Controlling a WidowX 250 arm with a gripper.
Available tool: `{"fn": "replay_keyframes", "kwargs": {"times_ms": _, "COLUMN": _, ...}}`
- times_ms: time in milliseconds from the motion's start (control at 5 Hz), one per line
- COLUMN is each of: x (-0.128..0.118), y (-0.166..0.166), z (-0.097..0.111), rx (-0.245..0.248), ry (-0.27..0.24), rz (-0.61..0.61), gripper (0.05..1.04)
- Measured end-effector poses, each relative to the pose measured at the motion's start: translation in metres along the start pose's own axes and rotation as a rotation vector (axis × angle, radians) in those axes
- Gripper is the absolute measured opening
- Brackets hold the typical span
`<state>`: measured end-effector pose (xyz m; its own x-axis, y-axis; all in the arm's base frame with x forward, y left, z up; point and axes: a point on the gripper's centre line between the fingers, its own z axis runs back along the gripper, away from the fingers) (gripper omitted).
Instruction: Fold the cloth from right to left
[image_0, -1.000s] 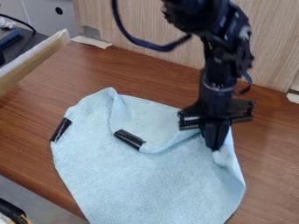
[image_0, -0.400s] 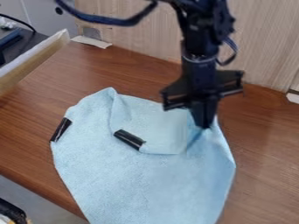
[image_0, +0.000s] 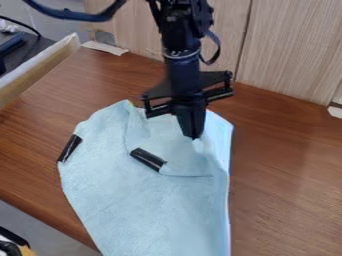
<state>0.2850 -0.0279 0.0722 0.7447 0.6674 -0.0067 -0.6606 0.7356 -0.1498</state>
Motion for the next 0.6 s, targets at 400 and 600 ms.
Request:
{"fn": "replay_keyframes", "kwargs": {"times_ms": 400, "x": 0.021, "y": 0.034, "z": -0.031, "rx": -0.008, "ry": -0.01, "rz": 0.039, "gripper": 0.055}}
{"fn": "replay_keyframes", "kwargs": {"times_ms": 600, "x": 0.022, "y": 0.04, "z": -0.048, "rx": 0.001, "ry": 0.003, "rz": 0.036, "gripper": 0.055}}
